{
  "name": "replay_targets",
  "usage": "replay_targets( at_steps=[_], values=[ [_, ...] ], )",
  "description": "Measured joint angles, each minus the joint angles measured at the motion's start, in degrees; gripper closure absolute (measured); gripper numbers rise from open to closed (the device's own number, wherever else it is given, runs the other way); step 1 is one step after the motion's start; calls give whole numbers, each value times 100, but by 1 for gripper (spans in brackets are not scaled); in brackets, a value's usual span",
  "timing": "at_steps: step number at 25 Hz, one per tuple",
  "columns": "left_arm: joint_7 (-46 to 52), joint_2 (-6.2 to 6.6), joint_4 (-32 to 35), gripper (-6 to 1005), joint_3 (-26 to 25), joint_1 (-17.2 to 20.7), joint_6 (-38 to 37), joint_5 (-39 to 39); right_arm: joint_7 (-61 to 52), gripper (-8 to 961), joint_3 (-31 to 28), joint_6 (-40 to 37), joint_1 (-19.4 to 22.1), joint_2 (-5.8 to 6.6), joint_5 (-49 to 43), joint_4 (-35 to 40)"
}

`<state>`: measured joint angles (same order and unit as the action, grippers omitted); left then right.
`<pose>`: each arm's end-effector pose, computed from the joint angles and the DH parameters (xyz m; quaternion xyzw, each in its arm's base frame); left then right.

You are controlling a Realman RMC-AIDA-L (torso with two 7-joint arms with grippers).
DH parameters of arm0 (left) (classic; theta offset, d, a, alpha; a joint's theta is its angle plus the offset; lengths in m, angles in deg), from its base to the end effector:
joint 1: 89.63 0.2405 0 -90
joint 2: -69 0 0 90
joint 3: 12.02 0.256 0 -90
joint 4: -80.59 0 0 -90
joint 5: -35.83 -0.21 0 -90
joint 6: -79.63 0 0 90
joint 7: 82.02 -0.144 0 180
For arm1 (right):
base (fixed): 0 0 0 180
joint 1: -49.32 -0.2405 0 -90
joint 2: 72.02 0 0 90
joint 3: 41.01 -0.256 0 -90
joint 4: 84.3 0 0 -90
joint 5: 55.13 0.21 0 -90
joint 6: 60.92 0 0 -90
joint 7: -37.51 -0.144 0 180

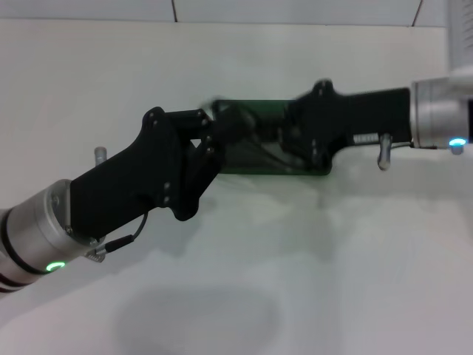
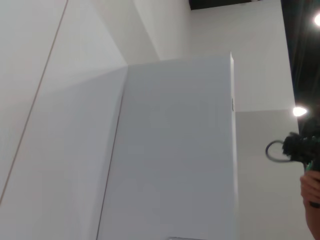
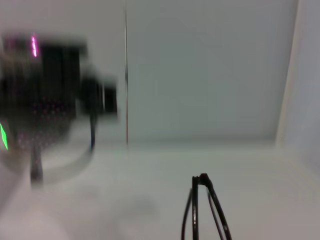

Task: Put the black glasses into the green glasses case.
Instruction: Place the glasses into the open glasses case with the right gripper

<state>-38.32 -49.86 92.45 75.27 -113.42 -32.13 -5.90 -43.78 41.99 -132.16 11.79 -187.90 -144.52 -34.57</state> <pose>-0.2210 0.2438 -0.0196 -0.7944 -0.0698 -0.5898 0.1268 0.1326 0.3687 -0.0433 -0.9760 -0.0019 0.2019 0.0812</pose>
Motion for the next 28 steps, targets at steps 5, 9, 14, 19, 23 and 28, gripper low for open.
replay_targets(
  at_steps=[5, 9, 14, 19, 23, 28],
  values=[
    [-12, -22, -29, 980, -8, 22, 8, -2, -1512, 895, 605, 629, 136, 0, -1942, 1417],
    [-23, -43, -34, 980, -11, 28, 28, -2, -2129, 895, 950, 911, -105, -24, -2930, 1618],
    [-40, -55, -91, 980, -15, 68, 41, -2, -2321, 895, 1227, 1221, -456, -30, -3363, 1417],
    [-46, -59, -98, 980, -20, 117, 49, 5, -2341, 894, 1446, 1578, -790, -33, -3474, 1056],
    [-46, -66, -98, 980, -20, 120, 50, 4, -2354, 894, 1517, 1731, -967, -31, -3512, 806],
    [-47, -67, -104, 980, -20, 138, 50, 31, -2364, 894, 1794, 2063, -1101, -30, -3528, 549]
  ],
)
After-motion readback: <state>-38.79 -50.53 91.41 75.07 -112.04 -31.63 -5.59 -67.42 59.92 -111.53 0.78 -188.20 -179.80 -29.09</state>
